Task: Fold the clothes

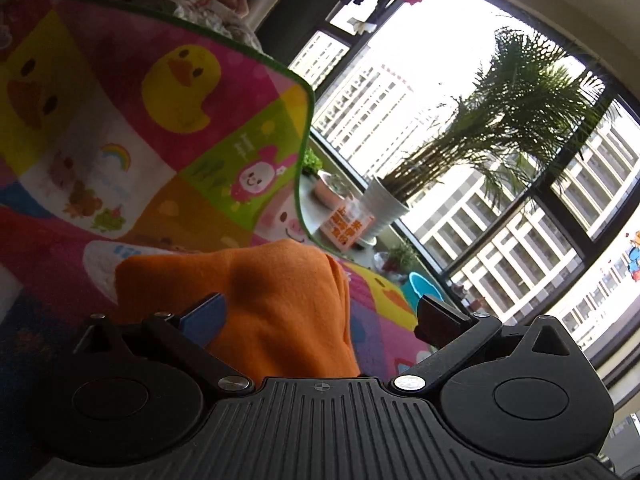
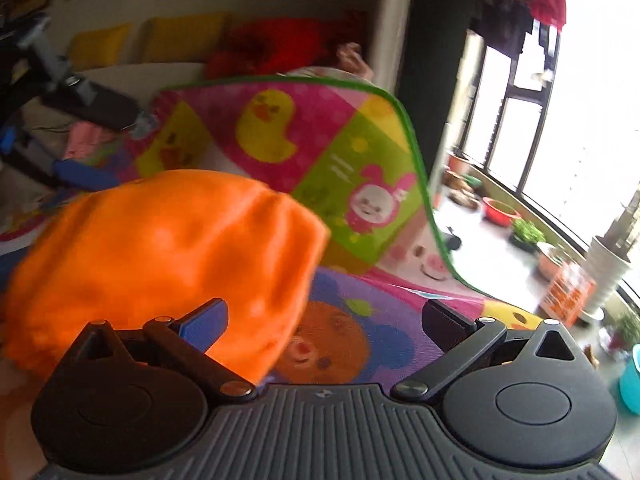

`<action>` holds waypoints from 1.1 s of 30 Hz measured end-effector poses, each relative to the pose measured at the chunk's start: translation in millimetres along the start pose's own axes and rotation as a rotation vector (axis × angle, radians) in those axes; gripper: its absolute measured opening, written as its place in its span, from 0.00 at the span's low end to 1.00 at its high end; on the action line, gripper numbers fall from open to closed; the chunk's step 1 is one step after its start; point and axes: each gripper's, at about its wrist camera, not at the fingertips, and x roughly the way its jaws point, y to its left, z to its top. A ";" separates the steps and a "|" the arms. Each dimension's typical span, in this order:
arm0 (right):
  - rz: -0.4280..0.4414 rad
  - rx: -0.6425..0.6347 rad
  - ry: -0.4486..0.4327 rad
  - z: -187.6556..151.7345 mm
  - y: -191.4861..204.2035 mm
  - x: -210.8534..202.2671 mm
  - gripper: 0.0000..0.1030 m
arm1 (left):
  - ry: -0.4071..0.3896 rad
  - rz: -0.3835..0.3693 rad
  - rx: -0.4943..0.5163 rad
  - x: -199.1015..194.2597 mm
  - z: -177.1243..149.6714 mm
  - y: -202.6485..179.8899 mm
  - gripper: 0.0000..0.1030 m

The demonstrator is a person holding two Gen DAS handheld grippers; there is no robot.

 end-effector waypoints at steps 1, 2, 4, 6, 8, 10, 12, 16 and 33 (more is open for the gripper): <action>0.012 -0.039 0.009 -3.8 7.8 -3.4 1.00 | -0.006 0.041 0.008 -7.9 -6.9 -0.2 1.00; 0.006 -0.088 0.025 -9.7 16.9 -2.5 1.00 | -0.011 0.090 0.025 -14.7 -14.8 -0.3 1.00; -0.036 -0.159 0.056 -21.5 31.1 3.9 1.00 | -0.020 0.208 0.086 -25.4 -33.0 0.0 1.00; -0.076 -0.178 0.064 -29.7 37.9 8.2 1.00 | -0.026 0.319 0.157 -34.8 -51.4 -0.8 1.00; -0.084 -0.128 0.080 -28.7 35.5 6.8 1.00 | -0.042 0.420 0.227 -44.0 -69.0 -4.1 1.00; -0.096 -0.084 0.076 -29.5 32.6 -1.9 1.00 | -0.068 0.483 0.262 -56.5 -84.9 -8.8 1.00; -0.097 -0.044 0.057 -32.0 33.0 -17.8 1.00 | -0.086 0.489 0.252 -69.8 -100.2 -16.3 1.00; -0.058 0.066 -0.003 -41.7 35.7 -63.6 1.00 | -0.142 0.526 0.215 -91.1 -134.7 -36.0 1.00; -0.003 0.305 -0.002 -126.7 50.0 -157.3 1.00 | -0.137 0.667 0.302 -98.4 -227.8 -84.6 1.00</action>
